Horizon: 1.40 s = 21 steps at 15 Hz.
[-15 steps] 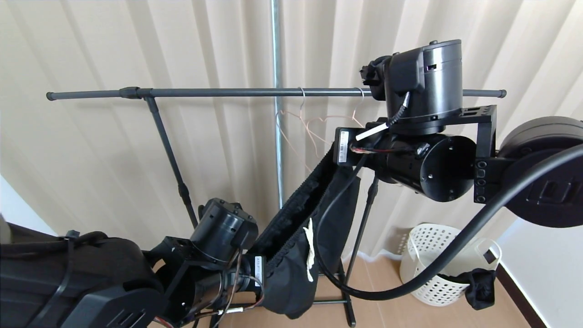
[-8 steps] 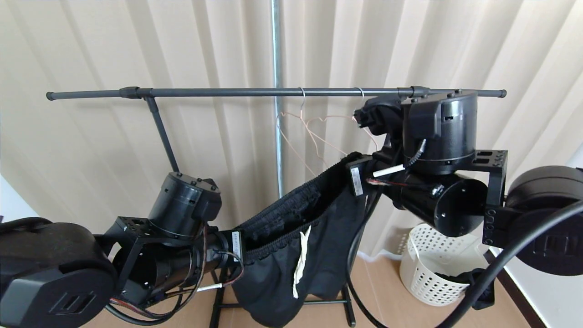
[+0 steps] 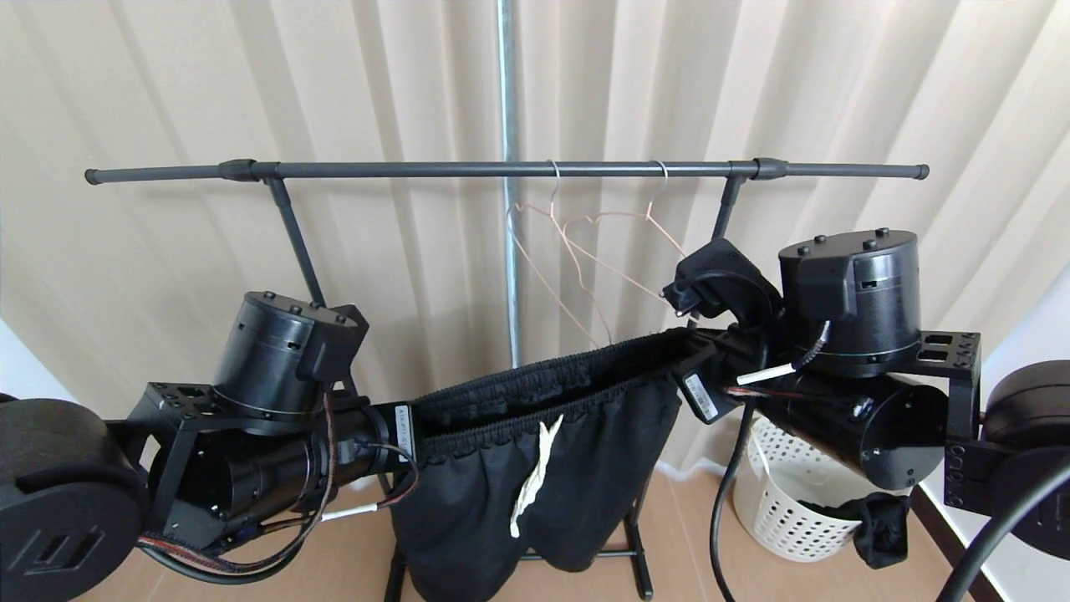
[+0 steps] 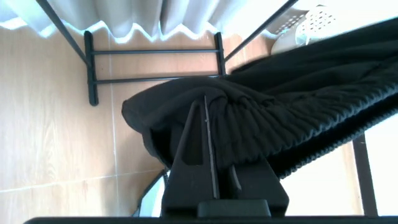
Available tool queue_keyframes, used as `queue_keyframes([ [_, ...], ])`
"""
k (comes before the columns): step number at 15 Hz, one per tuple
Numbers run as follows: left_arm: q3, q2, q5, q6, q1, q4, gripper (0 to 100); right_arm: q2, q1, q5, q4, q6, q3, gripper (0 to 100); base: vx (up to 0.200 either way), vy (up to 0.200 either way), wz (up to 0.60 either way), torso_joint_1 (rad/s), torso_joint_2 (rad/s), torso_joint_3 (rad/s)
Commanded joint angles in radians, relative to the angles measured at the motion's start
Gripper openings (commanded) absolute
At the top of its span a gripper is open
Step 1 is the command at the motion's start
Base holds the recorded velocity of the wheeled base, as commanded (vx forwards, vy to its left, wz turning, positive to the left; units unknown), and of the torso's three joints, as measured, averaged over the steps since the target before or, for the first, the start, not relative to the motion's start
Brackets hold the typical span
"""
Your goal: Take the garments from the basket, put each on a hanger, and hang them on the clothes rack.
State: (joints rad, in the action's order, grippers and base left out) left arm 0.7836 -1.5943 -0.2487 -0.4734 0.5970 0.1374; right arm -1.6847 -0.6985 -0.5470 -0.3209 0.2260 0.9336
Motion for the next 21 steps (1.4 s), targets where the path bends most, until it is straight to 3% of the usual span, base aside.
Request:
queue_keyframes([
  [1, 0.016, 0.030, -0.001, 0.027, 0.003, -0.015, 0, 0.003, 0.005, -0.001, -0.001, 0.006, -0.016, 0, 0.000, 0.000, 0.00, 0.000, 0.00, 0.000],
  [3, 0.091, 0.027, -0.006, 0.119, 0.001, -0.071, 0, 0.007, 0.005, -0.001, 0.000, 0.006, -0.019, 0, 0.000, 0.000, 0.00, 0.000, 0.00, 0.000],
  [4, 0.180, 0.027, -0.011, 0.162, 0.000, -0.182, 0, 0.019, 0.007, -0.001, -0.001, 0.006, -0.018, 0, 0.000, 0.000, 0.00, 0.000, 0.00, 0.000],
  [7, 0.378, -0.021, -0.011, 0.168, 0.001, -0.424, 0, 0.054, 0.011, 0.007, 0.002, 0.007, -0.021, 0, 0.000, 0.000, 0.00, 0.000, 0.00, 0.000],
  [10, 0.460, -0.059, -0.004, 0.191, 0.007, -0.453, 0, 0.095, 0.033, 0.035, 0.011, 0.042, -0.041, 0, 0.000, 0.000, 0.00, 0.000, 0.00, 0.000],
  [14, 0.586, -0.138, 0.008, 0.202, -0.019, -0.450, 0, 0.215, 0.048, 0.263, 0.177, 0.150, -0.081, 0, 0.000, 0.000, 0.00, 0.000, 0.00, 0.000],
  [18, 0.698, -0.177, 0.092, 0.200, -0.017, -0.446, 0, 0.272, -0.007, 0.533, 0.341, 0.161, -0.068, 0, 0.000, 0.000, 0.00, 0.000, 0.00, 0.000],
  [21, 0.799, -0.211, 0.134, 0.202, -0.011, -0.447, 0, 0.263, -0.147, 0.572, 0.345, 0.139, -0.070, 0, 0.000, 0.000, 0.00, 0.000, 0.00, 0.000],
])
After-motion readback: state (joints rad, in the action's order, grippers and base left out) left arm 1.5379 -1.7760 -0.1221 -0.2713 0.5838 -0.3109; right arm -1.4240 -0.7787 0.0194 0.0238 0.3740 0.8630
